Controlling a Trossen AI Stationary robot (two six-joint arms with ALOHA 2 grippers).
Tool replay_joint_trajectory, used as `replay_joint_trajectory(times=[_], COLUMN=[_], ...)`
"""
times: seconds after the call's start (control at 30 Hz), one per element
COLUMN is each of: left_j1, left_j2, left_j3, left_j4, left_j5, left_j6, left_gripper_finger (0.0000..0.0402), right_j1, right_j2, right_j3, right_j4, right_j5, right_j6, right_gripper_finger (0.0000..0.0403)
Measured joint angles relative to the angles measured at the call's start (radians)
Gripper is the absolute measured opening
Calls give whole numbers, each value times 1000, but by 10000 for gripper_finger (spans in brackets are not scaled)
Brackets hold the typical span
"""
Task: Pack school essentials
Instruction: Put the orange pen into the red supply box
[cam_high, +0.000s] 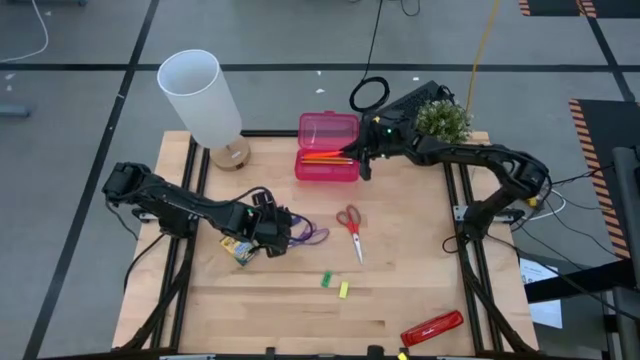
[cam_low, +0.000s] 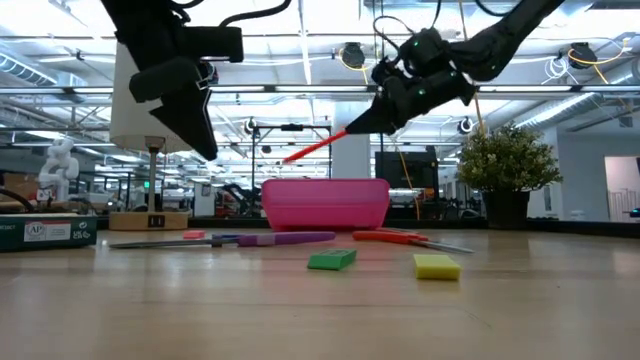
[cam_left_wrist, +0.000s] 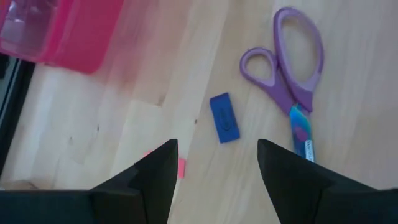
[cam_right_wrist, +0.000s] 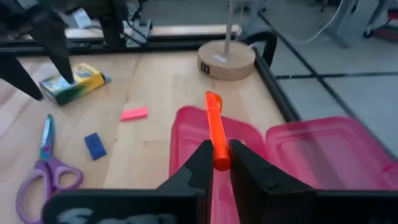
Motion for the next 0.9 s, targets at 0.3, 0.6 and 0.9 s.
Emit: replay_joint_trajectory(times=[0.3, 0.6, 0.9], left_j1=[0, 0, 0], left_j2=[0, 0, 0], left_j3=[0, 0, 0], left_j4=[59, 91, 111], left_j5=[37, 54, 72], left_j6=[51, 63, 72], left_gripper_finger=[223, 223, 223], right_j1=[1, 1, 0], right_j2=[89, 148, 148], right_j3=[0, 0, 0], right_j4=[21, 25, 12], right_j5=[1, -25, -26], right_j6=[-4, -9, -10], right_gripper_finger=[31, 31, 59])
